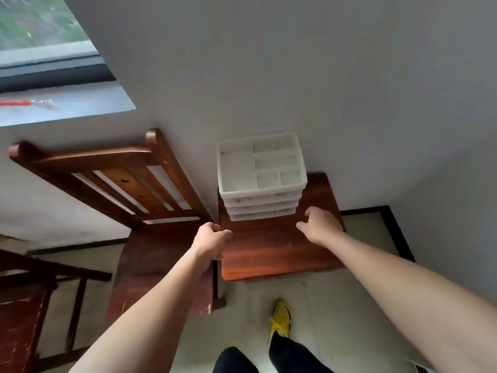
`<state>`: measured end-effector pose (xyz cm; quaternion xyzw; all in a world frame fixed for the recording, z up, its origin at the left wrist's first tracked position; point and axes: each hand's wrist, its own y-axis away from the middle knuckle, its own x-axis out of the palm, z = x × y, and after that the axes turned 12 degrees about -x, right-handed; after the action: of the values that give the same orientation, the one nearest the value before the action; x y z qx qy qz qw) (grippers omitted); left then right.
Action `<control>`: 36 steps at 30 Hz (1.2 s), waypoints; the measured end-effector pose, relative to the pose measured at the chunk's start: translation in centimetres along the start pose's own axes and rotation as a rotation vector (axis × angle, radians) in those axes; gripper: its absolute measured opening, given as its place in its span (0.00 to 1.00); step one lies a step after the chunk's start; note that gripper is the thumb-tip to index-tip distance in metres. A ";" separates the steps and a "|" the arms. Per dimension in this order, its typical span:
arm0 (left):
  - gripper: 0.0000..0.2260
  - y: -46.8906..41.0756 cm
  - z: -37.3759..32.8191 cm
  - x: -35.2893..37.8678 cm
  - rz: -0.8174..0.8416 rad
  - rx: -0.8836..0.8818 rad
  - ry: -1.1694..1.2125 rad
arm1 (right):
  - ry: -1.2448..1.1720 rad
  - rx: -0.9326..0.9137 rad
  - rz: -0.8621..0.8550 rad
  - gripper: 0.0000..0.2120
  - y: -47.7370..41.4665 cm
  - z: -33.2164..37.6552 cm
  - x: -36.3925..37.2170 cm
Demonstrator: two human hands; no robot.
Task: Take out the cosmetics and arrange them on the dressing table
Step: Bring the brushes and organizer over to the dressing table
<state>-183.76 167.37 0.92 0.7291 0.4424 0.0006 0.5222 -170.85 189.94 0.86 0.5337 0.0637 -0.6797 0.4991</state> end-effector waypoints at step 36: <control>0.21 -10.1 2.0 5.6 0.149 -0.185 0.002 | -0.790 0.496 -0.192 0.20 -8.2 -5.6 9.9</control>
<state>-185.94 170.05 -10.27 0.7089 0.3854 0.0809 0.5852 -172.62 191.42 -13.03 0.3291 -0.2465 -0.8682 0.2776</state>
